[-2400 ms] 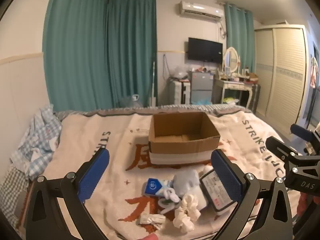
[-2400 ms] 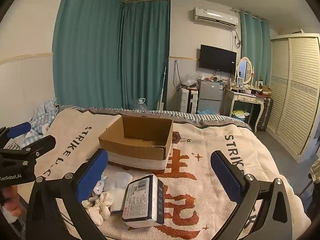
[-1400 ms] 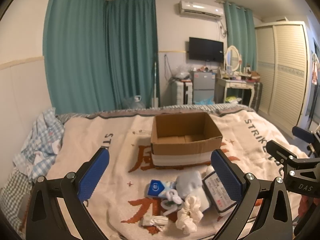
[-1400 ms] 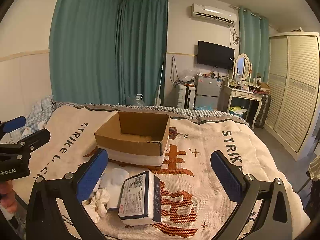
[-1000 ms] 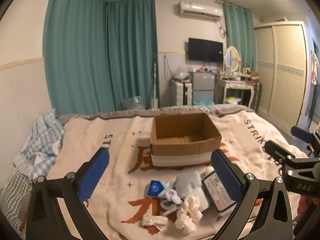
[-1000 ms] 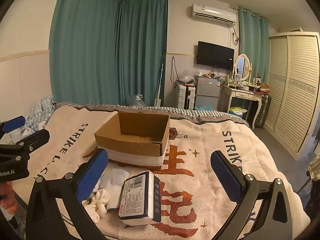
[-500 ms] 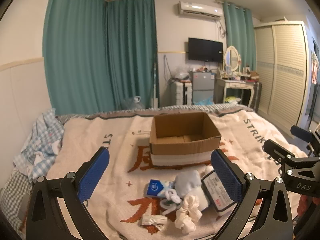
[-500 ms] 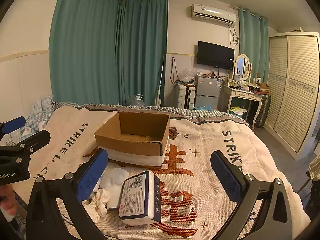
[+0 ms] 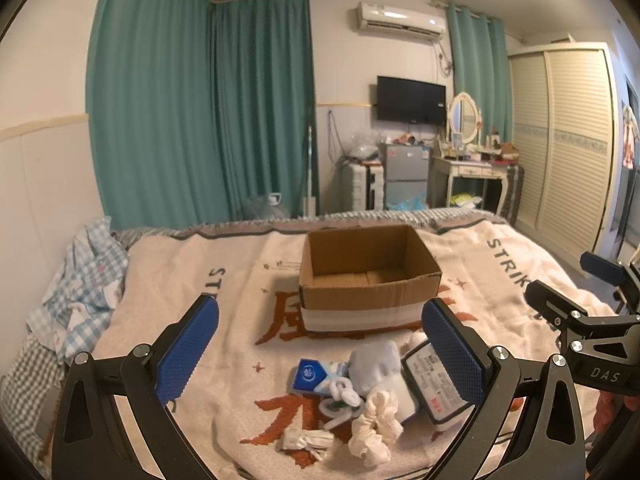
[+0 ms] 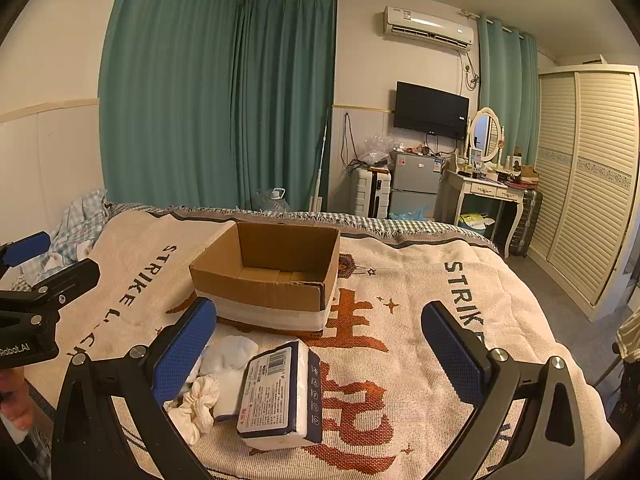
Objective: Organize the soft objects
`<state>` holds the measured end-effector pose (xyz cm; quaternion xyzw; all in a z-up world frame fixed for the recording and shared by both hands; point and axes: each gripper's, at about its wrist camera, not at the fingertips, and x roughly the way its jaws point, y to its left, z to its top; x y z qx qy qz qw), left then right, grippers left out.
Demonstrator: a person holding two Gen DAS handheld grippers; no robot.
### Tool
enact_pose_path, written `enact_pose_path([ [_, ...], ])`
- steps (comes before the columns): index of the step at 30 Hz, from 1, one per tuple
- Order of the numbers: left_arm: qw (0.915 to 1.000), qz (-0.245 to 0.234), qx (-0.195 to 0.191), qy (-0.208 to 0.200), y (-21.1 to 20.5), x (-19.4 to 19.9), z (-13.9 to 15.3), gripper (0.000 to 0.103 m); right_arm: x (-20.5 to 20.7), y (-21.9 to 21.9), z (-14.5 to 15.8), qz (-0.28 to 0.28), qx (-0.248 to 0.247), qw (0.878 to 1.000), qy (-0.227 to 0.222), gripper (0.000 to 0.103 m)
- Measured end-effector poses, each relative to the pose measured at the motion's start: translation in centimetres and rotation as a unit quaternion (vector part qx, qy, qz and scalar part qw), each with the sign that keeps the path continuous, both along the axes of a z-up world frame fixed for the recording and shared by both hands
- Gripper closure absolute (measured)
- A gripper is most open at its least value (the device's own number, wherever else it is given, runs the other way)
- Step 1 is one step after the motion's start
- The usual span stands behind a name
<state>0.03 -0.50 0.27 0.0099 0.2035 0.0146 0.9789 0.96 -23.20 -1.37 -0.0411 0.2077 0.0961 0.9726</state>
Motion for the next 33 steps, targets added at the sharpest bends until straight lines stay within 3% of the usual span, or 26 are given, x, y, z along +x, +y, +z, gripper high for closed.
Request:
enact_pose_path([
  [20,0.9993,-0.018,-0.014,-0.030,0.2,-2.3,2.4,0.000,-3.8,0.2,2.2,0.003,-0.021,1.000,-0.007,0.000],
  [27,0.9994,-0.029,0.004,0.016,-0.3,-1.0,-1.7,0.000,-2.4,1.1,-1.2,0.015,-0.045,0.998,0.048,0.002],
  [33,0.9943,-0.026,-0.004,0.103,-0.7,1.9,-8.3,0.006,0.6,2.6,-6.4,0.034,-0.058,0.990,0.122,0.008],
])
